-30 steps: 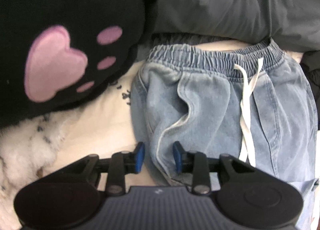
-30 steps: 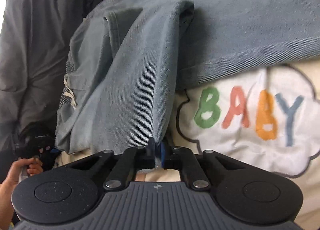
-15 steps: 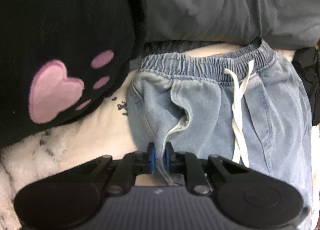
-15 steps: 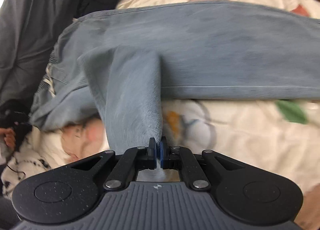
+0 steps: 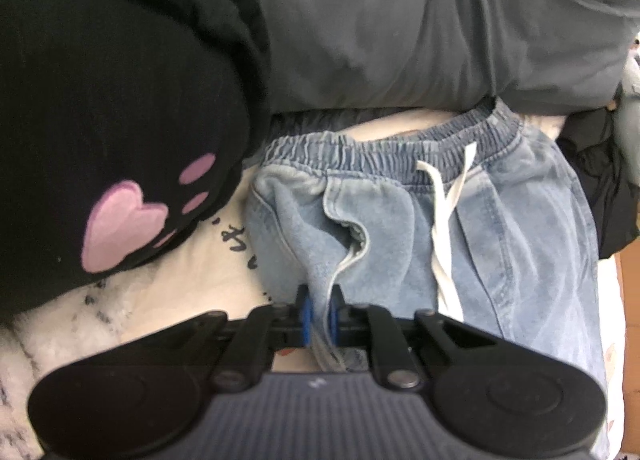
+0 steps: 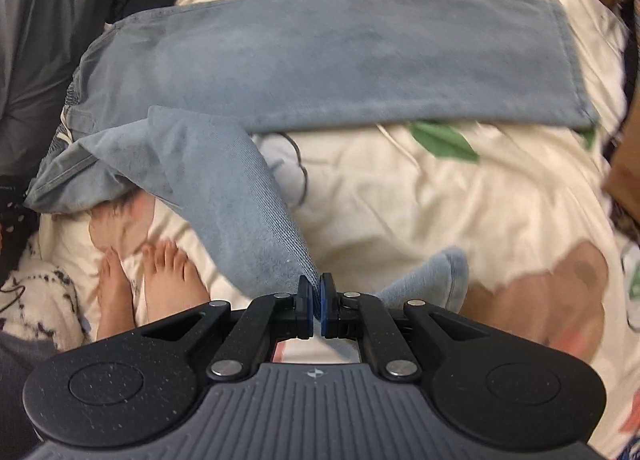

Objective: Fold clothes

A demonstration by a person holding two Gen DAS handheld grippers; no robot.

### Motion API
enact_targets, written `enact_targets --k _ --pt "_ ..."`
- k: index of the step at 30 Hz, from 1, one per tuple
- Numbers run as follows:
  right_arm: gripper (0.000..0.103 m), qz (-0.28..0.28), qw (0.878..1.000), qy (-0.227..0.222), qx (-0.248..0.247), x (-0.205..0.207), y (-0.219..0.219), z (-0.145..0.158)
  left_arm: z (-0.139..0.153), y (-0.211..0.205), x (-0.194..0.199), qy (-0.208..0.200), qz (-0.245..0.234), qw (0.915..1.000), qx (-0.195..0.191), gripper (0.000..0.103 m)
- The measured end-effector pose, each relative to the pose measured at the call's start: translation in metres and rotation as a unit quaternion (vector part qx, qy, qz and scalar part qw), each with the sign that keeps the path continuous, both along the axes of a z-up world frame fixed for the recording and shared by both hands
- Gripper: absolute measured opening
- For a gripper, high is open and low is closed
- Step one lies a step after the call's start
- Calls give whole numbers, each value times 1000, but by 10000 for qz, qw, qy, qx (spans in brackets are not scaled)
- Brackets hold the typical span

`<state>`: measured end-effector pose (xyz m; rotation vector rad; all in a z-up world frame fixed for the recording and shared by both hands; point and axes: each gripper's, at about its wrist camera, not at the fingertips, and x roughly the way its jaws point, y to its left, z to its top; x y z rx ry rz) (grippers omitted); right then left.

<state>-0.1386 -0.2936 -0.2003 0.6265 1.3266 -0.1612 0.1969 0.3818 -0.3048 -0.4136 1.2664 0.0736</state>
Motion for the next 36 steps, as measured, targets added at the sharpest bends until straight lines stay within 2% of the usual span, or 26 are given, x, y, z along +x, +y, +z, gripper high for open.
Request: enact_targets --k 6,8,11,17,19,21,24,33,36 --pt "0 -105 9995 275 104 -36 -9 12 20 0 -11 -55 -142 9999 -6 9" --pt "0 -184 9987 424 212 -46 -14 8 21 0 -13 -48 -196 9998 -5 9" --pt "0 -261 9977 582 221 -55 -18 -6 19 2 -18 -12 -269 9996 42 9" --pt "5 -529 9954 794 61 -52 -19 -57 7 4 -22 137 -301 9993 185 9" --pt "14 -673 9950 733 -79 -51 -20 -65 5 3 -22 145 -359 9989 261 10" --pt "29 -667 9954 649 -216 -54 -20 -63 5 1 -21 144 -429 9985 301 10" --pt "35 -596 9960 524 -413 -61 -19 -55 5 0 -20 138 -452 9983 347 11" --pt "36 -382 9942 146 -1000 -80 -17 -32 5 1 -24 100 -352 9982 470 13" --pt "36 29 9946 90 -1035 -88 0 -36 7 5 -25 40 -266 9981 560 13"
